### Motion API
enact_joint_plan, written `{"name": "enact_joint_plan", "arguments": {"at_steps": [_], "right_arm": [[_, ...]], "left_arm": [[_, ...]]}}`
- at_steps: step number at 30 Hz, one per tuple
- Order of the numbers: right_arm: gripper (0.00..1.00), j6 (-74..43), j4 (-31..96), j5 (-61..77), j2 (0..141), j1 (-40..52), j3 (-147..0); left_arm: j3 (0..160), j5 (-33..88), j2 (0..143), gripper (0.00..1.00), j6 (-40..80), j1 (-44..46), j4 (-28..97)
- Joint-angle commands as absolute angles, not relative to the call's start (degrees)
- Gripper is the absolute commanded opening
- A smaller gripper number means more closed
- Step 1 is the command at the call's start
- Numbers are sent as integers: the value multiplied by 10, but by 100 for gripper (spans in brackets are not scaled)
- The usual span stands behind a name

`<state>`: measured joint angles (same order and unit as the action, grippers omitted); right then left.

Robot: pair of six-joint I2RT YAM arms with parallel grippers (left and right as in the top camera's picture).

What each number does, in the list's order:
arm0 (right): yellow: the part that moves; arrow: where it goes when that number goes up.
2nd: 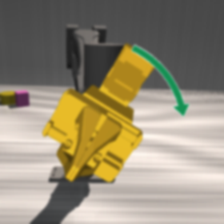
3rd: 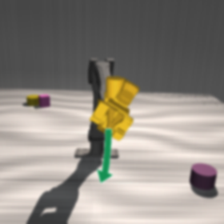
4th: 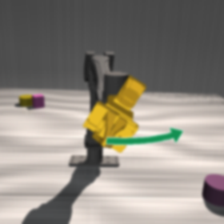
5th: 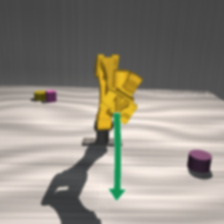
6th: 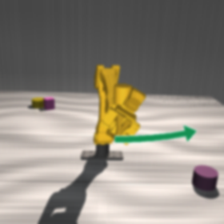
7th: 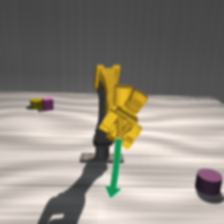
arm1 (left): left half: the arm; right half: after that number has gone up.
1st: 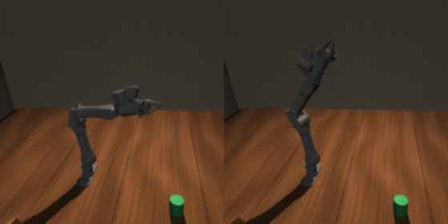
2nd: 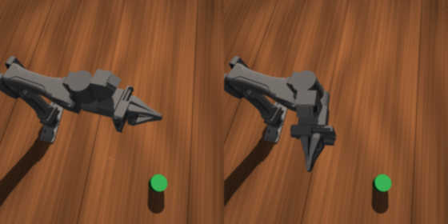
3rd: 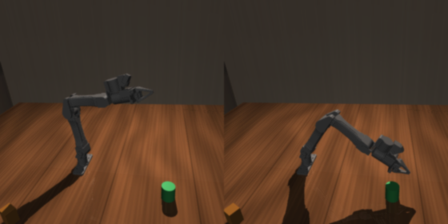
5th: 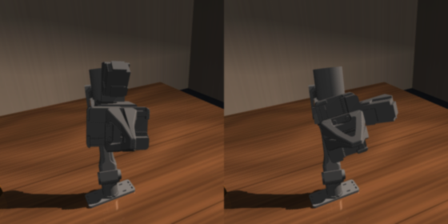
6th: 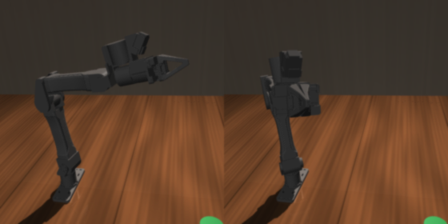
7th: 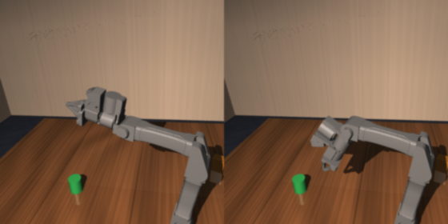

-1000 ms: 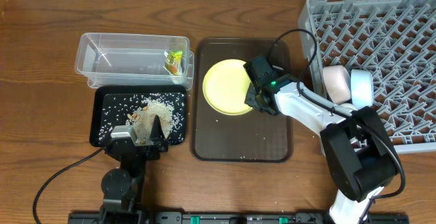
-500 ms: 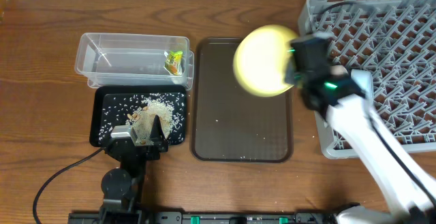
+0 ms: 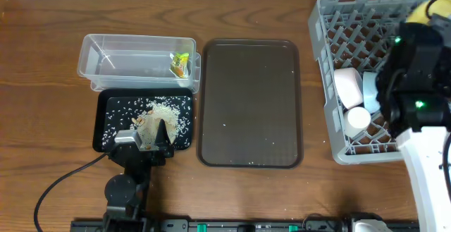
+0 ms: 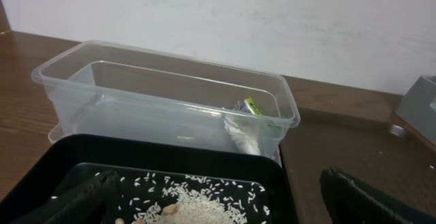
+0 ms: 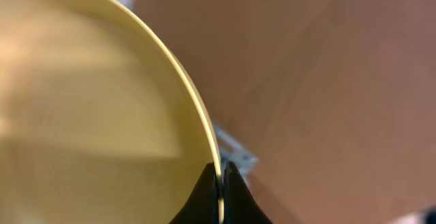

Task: Sort waste into correct bins and load items into the dishwasher rack
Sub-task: 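Lift the yellow plate and stand it upright in the rack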

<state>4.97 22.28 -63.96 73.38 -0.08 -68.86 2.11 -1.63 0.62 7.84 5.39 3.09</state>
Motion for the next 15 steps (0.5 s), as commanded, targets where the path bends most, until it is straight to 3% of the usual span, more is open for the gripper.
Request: {"name": "enact_joint_plan", "arguments": {"at_steps": [1,8,15], "right_arm": [[1,131,206,-668,764,-38,-689],[1,197,184,-655,857,-65,-689],[1,229,182,-641,922,-21,-689]], "left_arm": [[2,-15,2,95,75,52,40],[2,-15,2,96,75,52,40],[2,-15,2,95,75,52,40]]}}
